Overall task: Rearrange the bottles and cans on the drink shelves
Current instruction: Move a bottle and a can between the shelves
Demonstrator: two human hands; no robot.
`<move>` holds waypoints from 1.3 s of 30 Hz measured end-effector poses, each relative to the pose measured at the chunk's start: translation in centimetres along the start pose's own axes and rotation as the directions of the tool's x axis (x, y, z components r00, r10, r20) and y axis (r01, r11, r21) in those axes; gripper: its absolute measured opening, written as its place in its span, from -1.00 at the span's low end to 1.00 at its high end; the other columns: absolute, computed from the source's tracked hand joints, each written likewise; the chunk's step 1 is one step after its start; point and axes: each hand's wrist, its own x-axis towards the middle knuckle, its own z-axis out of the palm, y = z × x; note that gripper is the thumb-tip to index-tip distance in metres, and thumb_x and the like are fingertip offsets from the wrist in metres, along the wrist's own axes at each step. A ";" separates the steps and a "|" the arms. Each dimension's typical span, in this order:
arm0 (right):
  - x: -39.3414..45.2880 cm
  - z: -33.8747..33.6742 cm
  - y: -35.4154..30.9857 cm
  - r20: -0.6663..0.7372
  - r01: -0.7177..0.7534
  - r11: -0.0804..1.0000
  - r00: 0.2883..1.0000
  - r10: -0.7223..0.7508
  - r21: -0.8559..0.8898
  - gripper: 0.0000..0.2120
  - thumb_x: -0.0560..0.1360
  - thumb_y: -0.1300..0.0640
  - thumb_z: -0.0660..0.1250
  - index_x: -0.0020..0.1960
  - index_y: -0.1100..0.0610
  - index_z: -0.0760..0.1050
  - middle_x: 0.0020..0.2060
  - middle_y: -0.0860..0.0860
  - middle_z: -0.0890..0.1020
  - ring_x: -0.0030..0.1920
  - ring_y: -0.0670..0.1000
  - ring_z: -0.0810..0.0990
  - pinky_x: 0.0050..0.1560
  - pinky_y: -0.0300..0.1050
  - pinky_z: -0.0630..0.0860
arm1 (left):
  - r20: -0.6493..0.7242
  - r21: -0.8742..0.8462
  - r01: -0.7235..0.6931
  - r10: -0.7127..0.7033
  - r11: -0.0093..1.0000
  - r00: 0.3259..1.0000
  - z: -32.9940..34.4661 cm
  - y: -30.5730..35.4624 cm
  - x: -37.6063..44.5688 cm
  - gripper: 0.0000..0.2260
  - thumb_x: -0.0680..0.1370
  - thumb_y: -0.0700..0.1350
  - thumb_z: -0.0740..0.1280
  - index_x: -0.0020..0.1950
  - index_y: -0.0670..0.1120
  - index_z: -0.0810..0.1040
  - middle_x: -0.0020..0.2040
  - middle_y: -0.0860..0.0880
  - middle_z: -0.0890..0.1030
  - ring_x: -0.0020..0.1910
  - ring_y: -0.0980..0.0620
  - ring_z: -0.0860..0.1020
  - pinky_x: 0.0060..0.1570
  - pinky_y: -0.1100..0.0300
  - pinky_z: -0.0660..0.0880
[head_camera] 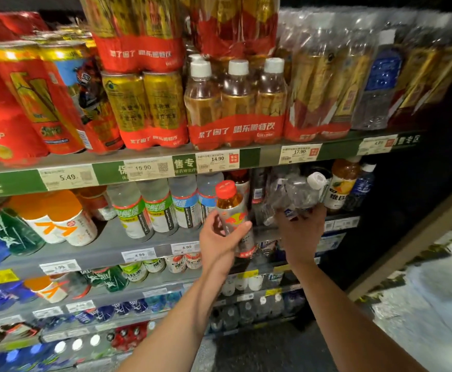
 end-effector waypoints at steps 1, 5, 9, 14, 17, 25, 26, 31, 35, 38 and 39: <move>0.1 -0.9 0.2 -0.004 -0.013 1.000 1.000 0.013 0.019 -0.38 0.28 -0.02 0.57 0.22 0.02 0.35 0.10 0.02 0.51 0.07 0.08 0.56 0.09 0.09 0.58 | 0.002 0.024 -0.013 0.013 1.000 1.000 0.8 -0.1 0.3 -0.72 0.38 -0.13 0.62 -0.06 -0.09 0.56 -0.25 0.09 0.63 -0.24 0.14 0.55 -0.14 0.22 0.50; 0.4 -3.6 1.2 0.016 -0.035 0.994 0.999 0.033 0.107 -0.39 0.31 0.05 0.59 0.26 0.03 0.38 0.13 0.03 0.52 0.11 0.08 0.59 0.14 0.06 0.60 | -0.060 0.117 -0.045 0.052 0.992 0.997 4.4 -0.7 1.2 -0.54 0.30 0.11 0.60 0.07 -0.07 0.58 -0.02 -0.06 0.68 -0.03 -0.06 0.63 0.04 -0.01 0.56; 1.3 -6.0 2.2 0.081 -0.037 0.984 0.996 0.024 0.173 -0.43 0.37 0.23 0.58 0.26 0.07 0.38 0.18 0.04 0.50 0.13 0.01 0.56 -0.04 -0.40 0.55 | -0.157 0.171 -0.030 0.057 0.985 0.986 8.3 -0.9 2.1 -0.54 0.37 -0.02 0.62 0.17 -0.09 0.55 0.02 -0.01 0.67 0.00 0.06 0.62 0.09 0.09 0.57; 4.6 -8.4 4.2 0.236 -0.096 0.987 0.970 0.064 0.129 -0.39 0.32 0.19 0.61 0.26 -0.03 0.39 0.13 -0.12 0.56 0.12 -0.12 0.60 0.06 -0.05 0.63 | -0.339 0.259 0.011 0.080 0.966 0.938 11.5 -2.0 3.7 -0.42 0.36 -0.01 0.62 0.28 -0.12 0.49 0.06 -0.08 0.66 0.07 -0.07 0.63 0.19 -0.09 0.54; 6.4 -8.9 5.0 0.265 -0.069 0.995 0.963 0.048 0.071 -0.39 0.30 0.11 0.62 0.23 -0.05 0.38 0.08 -0.17 0.53 0.11 -0.03 0.59 0.13 0.07 0.61 | -0.370 0.323 -0.005 0.131 0.946 0.920 12.4 -2.7 4.5 -0.43 0.37 0.00 0.62 0.27 -0.09 0.46 0.10 -0.09 0.64 0.10 -0.06 0.62 0.22 -0.07 0.52; 8.1 -9.2 6.6 0.470 -0.059 0.990 0.883 -0.010 0.132 -0.37 0.27 0.12 0.63 0.21 -0.17 0.40 0.14 -0.20 0.53 0.12 -0.09 0.59 0.19 0.02 0.59 | -0.385 0.501 -0.069 0.293 0.863 0.875 15.4 -3.6 4.9 -0.47 0.39 -0.12 0.61 0.26 -0.20 0.47 0.23 -0.16 0.51 0.22 -0.06 0.49 0.28 0.24 0.38; 8.2 -9.2 6.8 0.494 -0.061 0.990 0.870 -0.010 0.127 -0.37 0.26 0.06 0.62 0.22 -0.14 0.41 0.14 -0.15 0.54 0.12 -0.07 0.61 0.17 0.05 0.60 | -0.385 0.492 -0.080 0.299 0.867 0.873 15.5 -3.5 5.0 -0.49 0.39 -0.14 0.60 0.23 -0.14 0.44 0.19 -0.15 0.52 0.17 -0.04 0.51 0.24 0.29 0.39; 8.2 -8.7 6.3 0.508 -0.010 0.997 0.861 -0.027 0.071 -0.38 0.17 -0.12 0.53 0.17 -0.11 0.38 0.11 -0.10 0.52 0.10 0.01 0.60 0.10 0.11 0.59 | -0.479 0.475 -0.024 0.281 0.880 0.832 15.5 -3.2 4.1 -0.54 0.36 -0.13 0.61 -0.01 0.09 0.36 -0.08 0.01 0.49 -0.09 0.02 0.50 0.03 0.19 0.47; 8.6 -7.9 6.1 0.496 0.049 0.999 0.867 -0.039 -0.008 -0.25 0.17 -0.15 0.48 0.29 0.07 0.41 0.11 -0.15 0.41 0.17 0.04 0.54 0.18 0.10 0.56 | -0.467 0.363 -0.057 0.235 0.930 0.853 15.7 -2.1 1.4 -0.74 0.46 -0.06 0.52 -0.18 -0.13 0.47 -0.25 0.01 0.52 -0.27 0.13 0.47 -0.12 0.06 0.48; 8.7 -7.5 6.1 0.530 0.102 0.994 0.846 -0.064 -0.043 -0.24 0.17 -0.18 0.45 0.29 0.10 0.44 0.14 -0.08 0.44 0.16 0.05 0.55 0.13 0.07 0.57 | -0.080 0.221 -0.105 0.125 0.970 0.989 16.4 -0.7 -0.7 -0.66 0.43 0.00 0.54 0.11 -0.11 0.57 -0.03 0.00 0.66 -0.07 0.12 0.63 -0.03 0.24 0.54; 8.5 -7.4 6.2 0.546 0.129 0.991 0.834 -0.086 -0.041 -0.27 0.19 -0.12 0.48 0.30 0.12 0.45 0.16 -0.05 0.46 0.16 0.06 0.55 0.12 0.06 0.57 | 0.018 0.252 -0.070 0.068 0.965 0.998 16.5 -0.5 -1.0 -0.54 0.40 -0.04 0.59 0.23 -0.08 0.53 0.06 0.04 0.66 0.03 0.16 0.64 0.03 0.32 0.53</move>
